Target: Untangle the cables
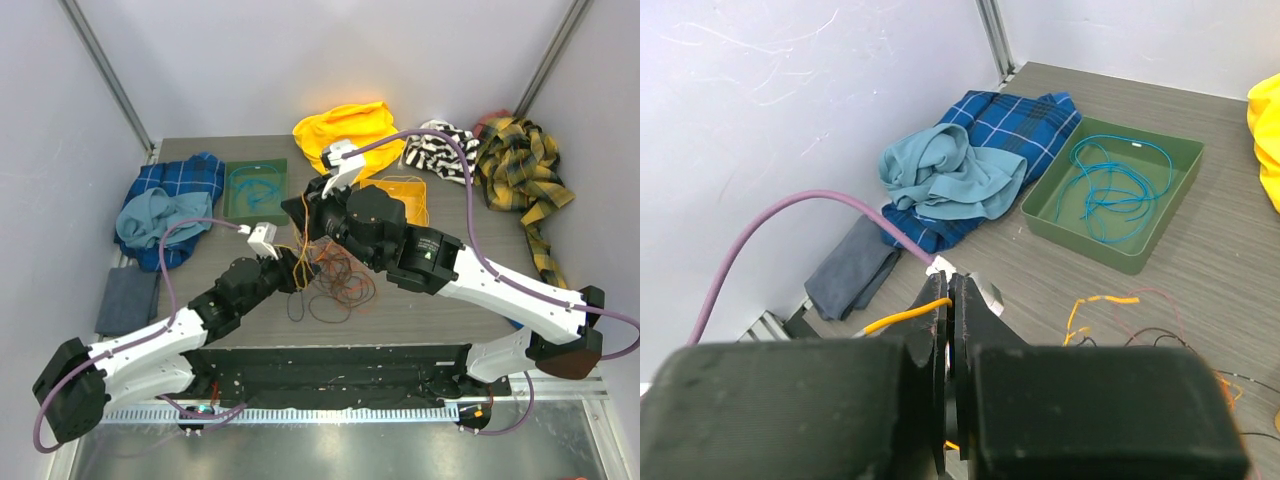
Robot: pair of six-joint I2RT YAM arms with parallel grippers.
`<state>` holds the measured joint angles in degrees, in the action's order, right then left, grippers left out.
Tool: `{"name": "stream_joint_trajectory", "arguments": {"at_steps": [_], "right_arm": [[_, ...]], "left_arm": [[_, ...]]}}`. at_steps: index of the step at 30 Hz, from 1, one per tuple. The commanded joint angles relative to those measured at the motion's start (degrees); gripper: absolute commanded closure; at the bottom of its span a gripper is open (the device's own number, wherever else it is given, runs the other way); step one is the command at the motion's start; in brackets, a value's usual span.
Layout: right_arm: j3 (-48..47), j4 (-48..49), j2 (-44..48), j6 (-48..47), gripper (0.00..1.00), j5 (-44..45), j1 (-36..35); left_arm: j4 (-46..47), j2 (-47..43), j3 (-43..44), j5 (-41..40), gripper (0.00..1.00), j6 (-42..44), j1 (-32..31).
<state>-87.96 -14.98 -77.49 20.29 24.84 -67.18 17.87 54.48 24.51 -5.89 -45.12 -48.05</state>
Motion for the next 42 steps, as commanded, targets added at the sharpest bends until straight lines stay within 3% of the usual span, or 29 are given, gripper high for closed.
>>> {"name": "stream_joint_trajectory", "arguments": {"at_steps": [1,2,3,7,11,14,19,22,29,34,38,42], "right_arm": [[-2.5,2.6,2.5,1.2,0.99,-0.5,-0.2],[-2.6,2.3,3.0,0.6,0.99,-0.1,-0.2],[-3.0,2.1,3.8,0.0,0.99,1.0,-0.2],[-4.9,1.4,6.4,-3.7,0.99,4.8,-0.2],[-8.0,0.9,7.3,-7.3,0.99,6.8,-0.2],[-10.6,0.0,7.4,-9.3,0.99,7.4,-0.2],[-13.6,-1.3,8.1,-11.7,0.99,8.3,-0.2],[-13.6,-1.9,8.8,-12.1,0.99,8.8,-0.2],[-11.5,-2.3,11.0,-13.3,0.99,10.8,-0.2],[-8.5,-2.2,11.4,-14.8,0.99,17.9,-0.2],[-4.6,-2.1,11.2,-12.8,0.99,20.0,3.5],[1.7,-4.7,10.7,-3.0,0.99,12.0,17.5]], "left_arm": [[0.3,-0.3,3.4,-0.9,0.93,3.4,-0.3],[-2.8,-1.8,4.2,-2.4,1.0,4.0,-0.3],[-9.7,-2.6,5.6,-6.9,1.0,4.6,-0.3],[-23.2,-6.3,7.1,-15.9,1.0,5.6,0.2],[-30.9,-5.8,7.0,-17.6,1.0,1.5,2.2],[-34.8,-1.0,7.2,-13.8,1.0,-2.3,5.4],[-35.8,10.6,7.2,-5.8,1.0,-6.2,11.5],[-35.5,14.8,7.9,-4.3,1.0,-6.8,12.0],[-39.7,16.0,10.9,-8.2,1.0,-5.6,12.1],[-44.1,13.2,13.5,-9.7,1.0,-3.4,12.1],[-45.8,8.7,13.2,-10.1,1.0,-2.5,12.1],[-46.1,3.1,11.4,-9.0,1.0,-3.0,12.1]]}}
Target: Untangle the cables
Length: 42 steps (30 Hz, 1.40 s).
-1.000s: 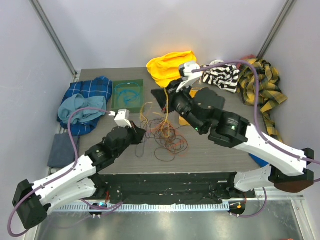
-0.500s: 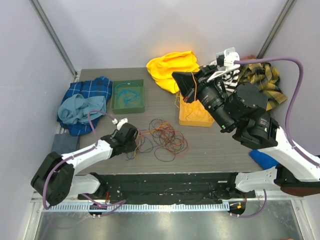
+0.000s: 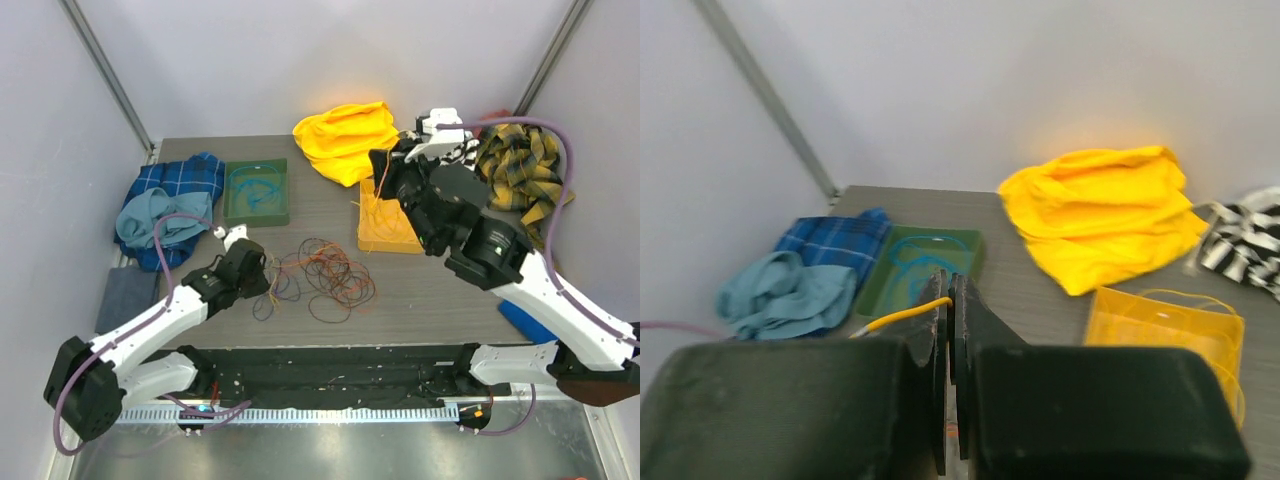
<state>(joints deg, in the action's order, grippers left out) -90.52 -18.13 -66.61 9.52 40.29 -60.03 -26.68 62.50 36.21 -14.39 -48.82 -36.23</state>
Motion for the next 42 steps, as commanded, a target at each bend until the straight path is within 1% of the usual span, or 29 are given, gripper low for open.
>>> {"name": "stream_joint_trajectory", "arguments": {"at_steps": [1,3,5,6,8,9,13,17,21,24,26,28,30,33,36,39,41,42], "right_arm": [[5.2,-2.3,-0.5,11.0,0.99,-6.8,12.8],[6.8,-3.5,-2.9,12.6,0.99,-8.4,17.9],[6.5,-4.5,-6.2,14.7,0.99,-11.3,20.7],[6.2,-5.3,-7.6,15.4,0.99,-12.3,23.7],[4.9,-6.4,-10.2,17.5,0.99,-15.7,26.6],[4.4,-7.3,-13.1,17.8,0.99,-16.6,28.0],[2.8,-9.2,-19.7,19.5,0.99,-19.6,33.6],[2.4,-9.5,-25.4,20.2,0.99,-20.4,37.2],[0.9,-9.6,-30.7,19.6,0.99,-20.8,39.2],[-1.8,-11.0,-35.4,18.3,0.99,-20.4,40.3],[-5.2,-12.6,-39.2,17.6,0.99,-20.3,40.6],[-9.2,-16.5,-41.6,16.3,0.75,-20.3,40.8],[-10.6,-19.5,-42.9,15.9,0.53,-19.5,40.7],[-10.3,-21.3,-41.9,14.7,0.4,-18.1,40.7],[-8.9,-23.0,-40.3,14.0,0.36,-16.4,40.8],[-5.4,-22.7,-36.9,14.6,0.36,-15.4,40.7],[-2.3,-22.5,-34.6,15.6,0.37,-16.0,40.7],[-0.4,-20.0,-32.8,16.8,0.39,-18.0,40.6]], "left_arm": [[-1.4,-5.8,-1.0,0.3,1.0,0.6,0.3],[-1.3,-7.7,-1.4,1.1,1.0,0.4,0.3],[-1.2,-8.6,-1.5,2.1,1.0,0.3,0.3],[-1.2,-9.1,-1.5,2.4,1.0,0.2,0.3],[-1.4,-10.2,-1.4,3.6,1.0,0.1,0.3],[-1.2,-10.6,-1.3,4.1,0.99,0.1,0.3],[-2.2,-10.8,-0.5,5.4,0.99,-0.1,0.3],[-3.3,-10.0,0.2,5.9,0.99,0.4,0.3],[-4.3,-9.8,0.0,6.2,1.0,0.6,0.3],[-4.4,-10.3,-0.6,6.1,1.0,0.6,0.3],[-4.4,-10.7,-1.2,5.9,1.0,0.4,0.3],[-4.3,-11.3,-1.4,5.7,1.0,0.4,0.3],[-4.7,-11.4,-1.3,5.3,1.0,0.4,0.3],[-4.6,-11.5,-1.2,5.3,1.0,0.6,0.3],[-4.0,-11.1,-1.2,5.9,0.99,0.7,0.3],[-3.5,-10.2,-1.0,6.7,0.98,0.8,0.3],[-3.7,-9.7,-0.9,6.8,0.98,1.2,0.2],[-3.7,-9.7,-0.6,6.9,0.98,1.4,0.3]]}}
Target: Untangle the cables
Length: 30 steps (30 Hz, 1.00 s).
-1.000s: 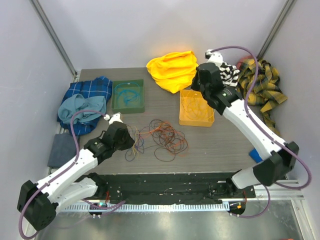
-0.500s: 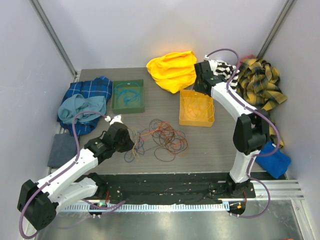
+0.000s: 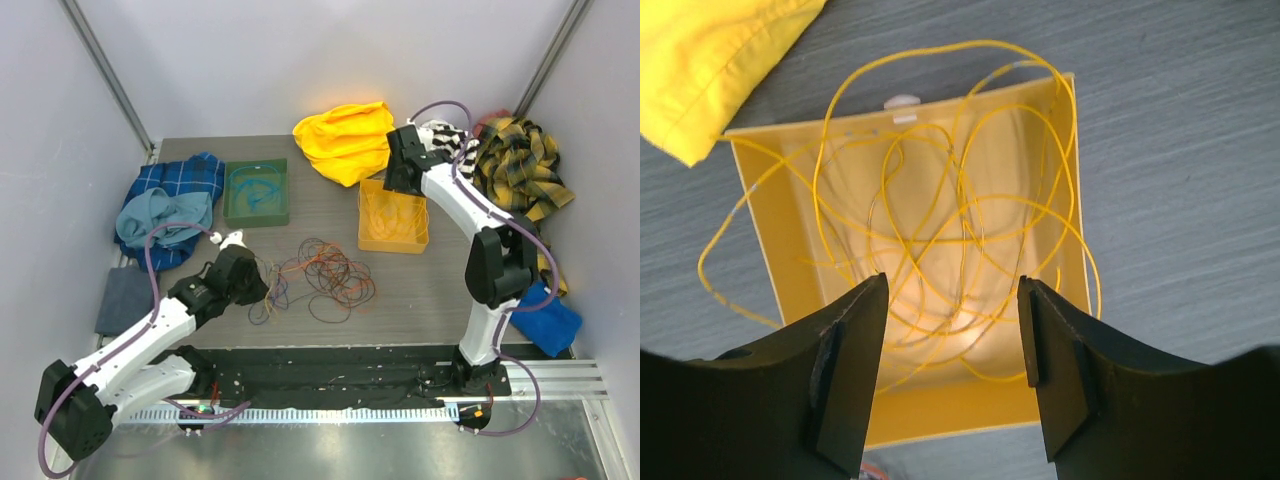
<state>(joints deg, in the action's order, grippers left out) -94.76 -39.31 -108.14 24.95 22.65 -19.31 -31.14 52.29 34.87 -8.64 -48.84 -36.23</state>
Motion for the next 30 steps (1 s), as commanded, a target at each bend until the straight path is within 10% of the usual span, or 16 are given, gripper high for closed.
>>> {"name": "stream_joint_trajectory", "arguments": {"at_steps": [1,13,23,30], "right_arm": [[10.0,3.9,14.3,1.9,0.39,-1.5,-0.5],[38.9,25.6,39.8,2.4,0.35,11.8,-24.7],[56.4,37.2,56.9,0.8,0.25,22.5,-37.1],[54.2,38.3,52.2,-4.7,0.16,37.9,-50.4]], "left_arm": [[0.4,0.4,0.8,1.2,0.95,1.9,0.3],[-2.9,-2.8,5.3,-5.3,0.0,5.9,0.3],[-3.3,1.0,9.7,-8.7,0.0,5.8,0.4],[-1.6,1.7,11.5,-8.6,0.0,6.4,0.3]]}}
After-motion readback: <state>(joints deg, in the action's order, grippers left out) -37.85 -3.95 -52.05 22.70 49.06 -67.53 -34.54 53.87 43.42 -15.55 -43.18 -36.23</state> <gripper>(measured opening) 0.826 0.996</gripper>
